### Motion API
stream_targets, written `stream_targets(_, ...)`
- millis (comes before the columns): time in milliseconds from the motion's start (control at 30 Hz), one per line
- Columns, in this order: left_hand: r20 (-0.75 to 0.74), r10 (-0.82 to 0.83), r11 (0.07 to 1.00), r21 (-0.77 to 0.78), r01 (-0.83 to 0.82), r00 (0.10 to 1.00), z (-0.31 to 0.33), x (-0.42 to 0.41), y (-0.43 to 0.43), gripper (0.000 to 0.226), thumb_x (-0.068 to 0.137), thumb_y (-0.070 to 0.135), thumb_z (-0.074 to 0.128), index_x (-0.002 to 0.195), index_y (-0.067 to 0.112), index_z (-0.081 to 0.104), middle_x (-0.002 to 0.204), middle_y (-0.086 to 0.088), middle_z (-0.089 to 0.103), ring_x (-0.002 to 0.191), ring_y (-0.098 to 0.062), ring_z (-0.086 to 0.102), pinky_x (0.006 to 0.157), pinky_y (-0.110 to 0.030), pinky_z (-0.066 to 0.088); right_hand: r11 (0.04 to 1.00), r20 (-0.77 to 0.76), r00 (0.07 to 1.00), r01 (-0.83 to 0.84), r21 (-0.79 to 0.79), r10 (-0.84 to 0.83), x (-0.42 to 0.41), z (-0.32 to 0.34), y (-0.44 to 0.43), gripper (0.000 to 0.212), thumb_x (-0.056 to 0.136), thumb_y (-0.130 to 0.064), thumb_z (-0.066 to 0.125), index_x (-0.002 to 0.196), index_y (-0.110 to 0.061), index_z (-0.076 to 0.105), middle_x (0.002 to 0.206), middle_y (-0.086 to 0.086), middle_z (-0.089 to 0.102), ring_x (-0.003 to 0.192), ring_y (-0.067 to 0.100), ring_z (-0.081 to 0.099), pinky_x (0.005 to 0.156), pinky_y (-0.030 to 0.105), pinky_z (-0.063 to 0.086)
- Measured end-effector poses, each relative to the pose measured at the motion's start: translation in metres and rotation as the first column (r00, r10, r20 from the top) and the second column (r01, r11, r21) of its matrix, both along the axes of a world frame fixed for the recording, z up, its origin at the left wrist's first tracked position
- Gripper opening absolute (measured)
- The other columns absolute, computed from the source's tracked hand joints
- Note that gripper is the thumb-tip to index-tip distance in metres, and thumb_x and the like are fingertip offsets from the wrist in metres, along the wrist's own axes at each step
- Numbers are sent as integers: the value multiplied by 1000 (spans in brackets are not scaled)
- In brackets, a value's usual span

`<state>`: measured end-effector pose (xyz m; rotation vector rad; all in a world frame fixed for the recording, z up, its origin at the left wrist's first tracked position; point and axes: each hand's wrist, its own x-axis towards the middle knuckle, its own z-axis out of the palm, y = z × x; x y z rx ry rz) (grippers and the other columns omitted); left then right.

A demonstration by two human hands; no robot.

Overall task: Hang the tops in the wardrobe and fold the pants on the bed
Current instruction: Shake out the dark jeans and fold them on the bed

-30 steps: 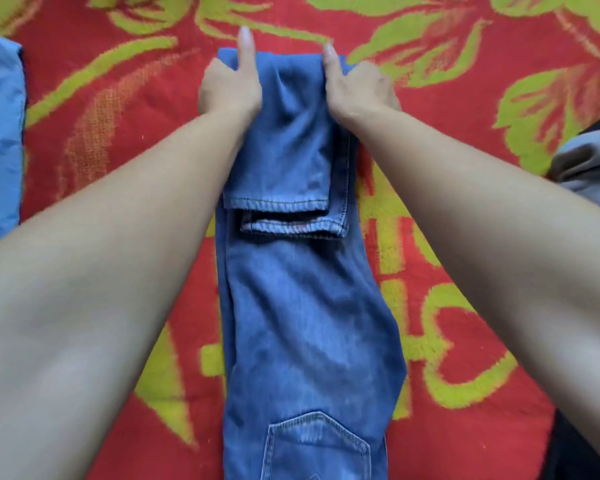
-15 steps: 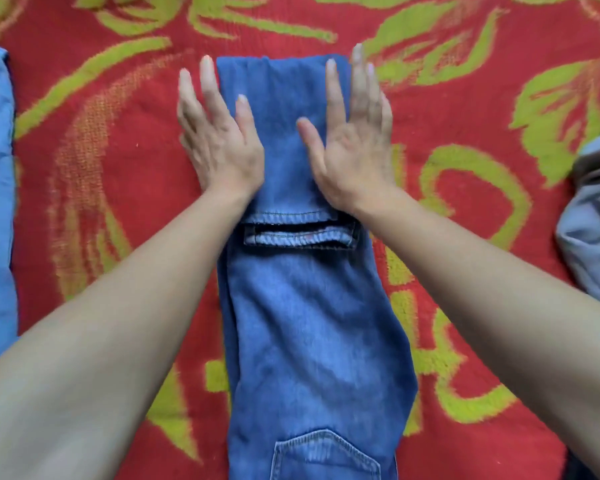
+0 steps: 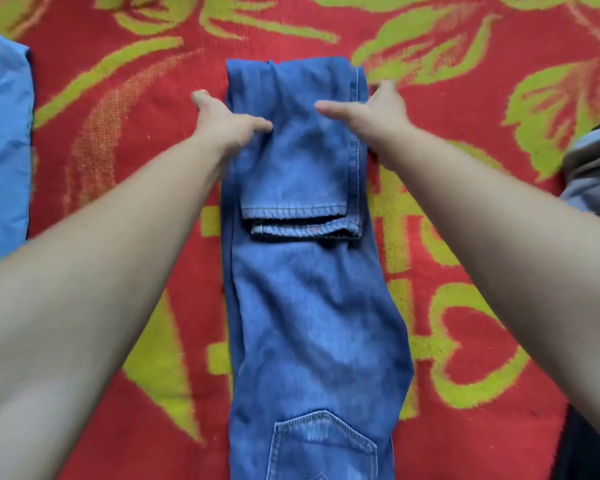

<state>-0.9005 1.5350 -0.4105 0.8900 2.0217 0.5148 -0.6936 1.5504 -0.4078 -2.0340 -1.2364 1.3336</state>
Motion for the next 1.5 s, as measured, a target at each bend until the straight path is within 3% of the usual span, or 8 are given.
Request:
stream_targets(133, 251, 91, 993, -101, -68, 964, 14, -7, 7, 43, 73, 6, 81, 111, 7, 62, 98, -4, 70, 71, -10, 68, 45, -18, 46, 973, -176, 981, 35, -229, -77, 15, 11, 21, 66, 73, -29, 84, 129, -14, 52, 126, 1, 59, 110, 15, 59, 80, 26, 46)
stream_targets(367, 378, -48, 997, 77, 20, 924, 74, -15, -32, 34, 73, 0, 76, 99, 21, 67, 88, 10, 73, 79, -5, 69, 77, -27, 50, 992, -300, 948, -123, -24, 110, 30, 70, -10, 21, 71, -15, 78, 89, -22, 70, 90, -6, 70, 83, 10, 64, 70, 20, 42)
stream_targets(733, 179, -277, 947, 219, 236, 944, 105, -19, -253, 44, 77, -8, 75, 117, 9, 68, 136, -11, 49, 125, -16, 49, 107, -26, 42, 789, 132, 895, -439, 431, 426, 70, 86, -244, 28, 69, -4, 78, 95, -13, 71, 110, 3, 62, 105, 11, 57, 90, 16, 45)
stream_targets(900, -141, -620, 783, -43, 621, 772, 53, -22, -351, 45, 77, -19, 52, 100, 9, 78, 142, -18, 48, 131, -34, 46, 109, -35, 38, 488, 319, 466, -873, 13, 825, 92, 43, -329, 56, 72, 11, 60, 126, -4, 64, 153, 16, 42, 137, 37, 43, 111, 44, 38)
stream_targets(1067, -398, -343, 905, 105, 413, 851, 48, 3, -352, 37, 82, -1, 45, 112, 5, 65, 139, -21, 47, 130, -36, 45, 109, -43, 35, 818, 482, 830, -470, 332, 281, 64, 52, -331, 36, 81, 1, 49, 110, -8, 69, 139, 16, 55, 128, 35, 52, 105, 39, 40)
stream_targets(1167, -563, -333, 856, 156, 493, 756, 49, 21, -332, 48, 95, 17, 44, 143, 11, 46, 158, -16, 26, 145, -31, 27, 112, -41, 27, 724, 593, 775, -536, 434, 219, 34, 53, -321, 44, 98, -26, 49, 139, -12, 54, 156, 22, 33, 144, 36, 34, 116, 44, 30)
stream_targets(1300, -371, -703, 709, -294, 642, 606, 19, 24, -303, 61, 103, 50, 27, 157, 32, 4, 164, -4, -13, 152, -25, -6, 117, -58, 16, 612, 616, 386, -765, -203, 687, 26, 14, -313, 72, 99, -65, 26, 159, -33, 2, 166, 9, -16, 152, 38, -7, 120, 61, 9)
stream_targets(1500, -244, -523, 852, -143, 503, 817, 9, 22, -301, 76, 94, 51, 53, 155, 38, 10, 164, -7, -6, 150, -25, 8, 114, -54, 20, 697, 472, 600, -715, -45, 646, 35, 6, -305, 81, 90, -63, 50, 156, -26, 22, 166, 11, -2, 149, 40, 15, 116, 58, 26)
